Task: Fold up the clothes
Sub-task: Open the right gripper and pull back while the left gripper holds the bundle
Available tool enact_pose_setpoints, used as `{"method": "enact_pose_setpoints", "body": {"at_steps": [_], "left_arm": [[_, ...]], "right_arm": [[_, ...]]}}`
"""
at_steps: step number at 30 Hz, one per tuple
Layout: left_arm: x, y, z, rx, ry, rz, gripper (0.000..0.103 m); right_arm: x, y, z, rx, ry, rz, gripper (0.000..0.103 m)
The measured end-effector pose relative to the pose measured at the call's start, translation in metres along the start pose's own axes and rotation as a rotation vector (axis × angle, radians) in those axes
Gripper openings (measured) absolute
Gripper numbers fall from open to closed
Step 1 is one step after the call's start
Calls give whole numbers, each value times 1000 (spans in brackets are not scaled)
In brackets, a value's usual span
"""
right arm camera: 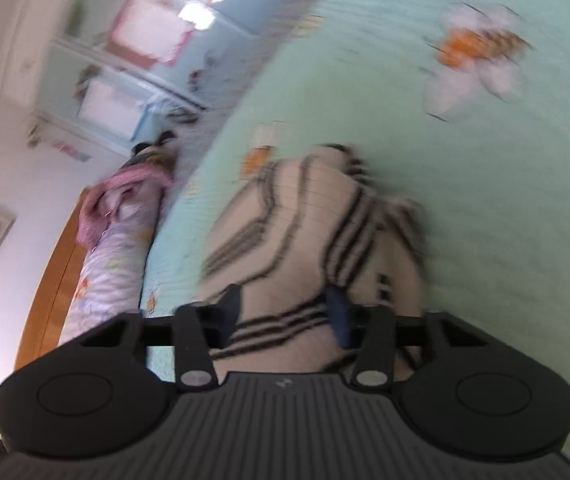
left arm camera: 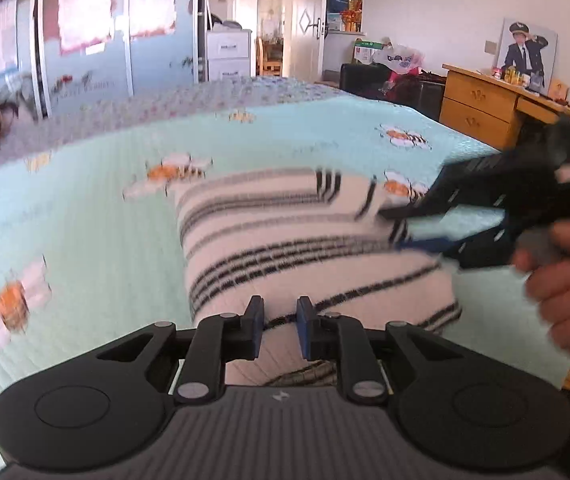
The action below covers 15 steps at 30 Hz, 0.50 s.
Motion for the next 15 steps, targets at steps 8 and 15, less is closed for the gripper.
{"method": "enact_pose_setpoints", "body": {"at_steps": [8, 15], "left_arm": [[-5, 15, 5, 2, -3, -20, 19], [-10, 32, 5, 6, 1, -68, 21]], "right_arm": [[64, -22, 4, -117, -134, 119, 70], [-14, -34, -54, -111, -76, -176, 56]]}}
Point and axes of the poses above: each gripper's, at about its wrist camera, not at the fingertips, and z roughly against the way its jaws point, x to its left, y to its underside, the point moved 3 cm from there along -z, roughly the way its jaws point, and after that the axes turned 11 degrees about z, right-handed, at the moved point
